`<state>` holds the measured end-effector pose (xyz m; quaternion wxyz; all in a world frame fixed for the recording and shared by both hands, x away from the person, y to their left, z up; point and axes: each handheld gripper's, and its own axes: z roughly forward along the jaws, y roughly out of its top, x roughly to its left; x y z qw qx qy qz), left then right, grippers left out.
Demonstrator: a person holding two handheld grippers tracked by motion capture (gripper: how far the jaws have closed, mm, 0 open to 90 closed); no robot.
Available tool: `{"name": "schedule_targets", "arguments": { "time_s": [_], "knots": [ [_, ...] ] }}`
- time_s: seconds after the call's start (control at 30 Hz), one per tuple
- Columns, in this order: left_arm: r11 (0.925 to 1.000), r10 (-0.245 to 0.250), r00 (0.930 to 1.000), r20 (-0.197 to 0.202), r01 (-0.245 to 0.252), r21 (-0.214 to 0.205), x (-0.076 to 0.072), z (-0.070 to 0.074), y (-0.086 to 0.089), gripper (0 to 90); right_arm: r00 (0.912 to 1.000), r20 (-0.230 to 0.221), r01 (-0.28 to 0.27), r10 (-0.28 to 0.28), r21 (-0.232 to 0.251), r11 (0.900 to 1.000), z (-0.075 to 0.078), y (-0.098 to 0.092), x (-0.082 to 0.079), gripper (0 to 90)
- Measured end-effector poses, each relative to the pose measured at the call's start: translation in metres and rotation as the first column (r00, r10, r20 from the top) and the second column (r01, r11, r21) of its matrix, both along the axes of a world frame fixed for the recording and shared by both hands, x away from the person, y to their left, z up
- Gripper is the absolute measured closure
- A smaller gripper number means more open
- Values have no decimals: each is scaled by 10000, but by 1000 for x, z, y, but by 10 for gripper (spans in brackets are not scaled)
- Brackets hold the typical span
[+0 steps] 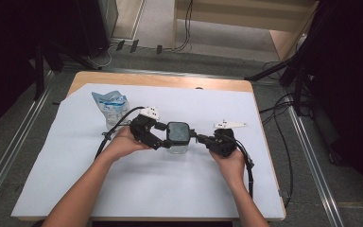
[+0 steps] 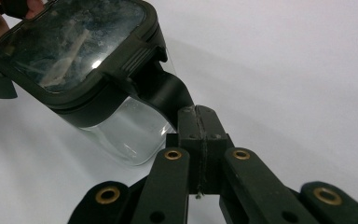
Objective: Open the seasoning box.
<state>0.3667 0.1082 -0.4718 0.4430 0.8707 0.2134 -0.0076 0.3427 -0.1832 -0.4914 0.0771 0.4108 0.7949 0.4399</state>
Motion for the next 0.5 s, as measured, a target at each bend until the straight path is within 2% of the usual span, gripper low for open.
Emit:
{"name": "schedule_targets", "arguments": {
  "time_s": [0.13,0.27,0.4,0.5],
  "knots": [
    [9999,-86,9999,136,85,66,-2,3,3,244,10000,33,-22,22,27,10000,0,0,0,900],
    [9998,-139,9997,197,142,-155,-4,9,6,312,10000,21,-44,44,45,10000,1,0,0,900],
    [9998,-169,9996,219,167,64,-5,13,4,349,10000,7,-50,50,58,10000,1,0,0,900],
    [9999,28,9991,422,-34,149,-6,17,3,407,10000,15,-58,58,93,9999,2,0,0,900]
  ]
}}
